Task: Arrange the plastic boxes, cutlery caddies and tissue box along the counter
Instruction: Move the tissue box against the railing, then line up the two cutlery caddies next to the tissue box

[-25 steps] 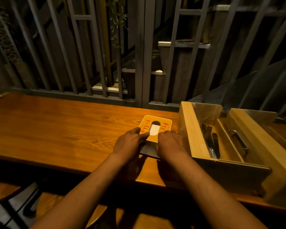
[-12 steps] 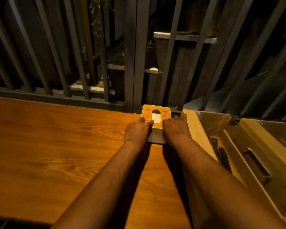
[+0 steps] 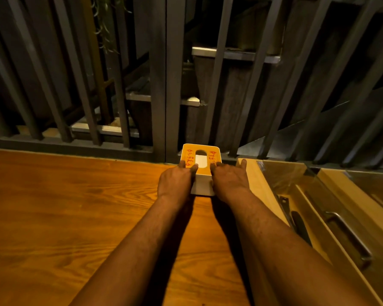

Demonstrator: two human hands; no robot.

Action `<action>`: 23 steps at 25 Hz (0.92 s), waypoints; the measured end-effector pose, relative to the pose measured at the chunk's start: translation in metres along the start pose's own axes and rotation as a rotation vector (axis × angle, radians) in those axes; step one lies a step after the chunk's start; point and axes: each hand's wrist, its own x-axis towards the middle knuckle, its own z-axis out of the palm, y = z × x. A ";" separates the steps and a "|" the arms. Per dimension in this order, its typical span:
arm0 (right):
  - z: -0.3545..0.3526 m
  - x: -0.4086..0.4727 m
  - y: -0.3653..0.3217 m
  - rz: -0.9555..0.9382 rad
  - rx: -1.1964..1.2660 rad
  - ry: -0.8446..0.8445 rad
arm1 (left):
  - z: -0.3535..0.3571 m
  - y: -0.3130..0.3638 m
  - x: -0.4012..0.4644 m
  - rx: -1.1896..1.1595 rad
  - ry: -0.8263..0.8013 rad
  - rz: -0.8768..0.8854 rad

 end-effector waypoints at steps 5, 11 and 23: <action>0.000 0.002 0.001 0.007 0.016 -0.043 | 0.001 0.001 -0.001 0.007 -0.032 -0.007; -0.040 -0.012 0.014 0.055 0.366 -0.144 | -0.043 0.000 -0.011 0.002 -0.112 0.008; -0.058 -0.292 0.140 0.103 0.645 -0.092 | -0.142 0.134 -0.219 -0.576 0.026 0.159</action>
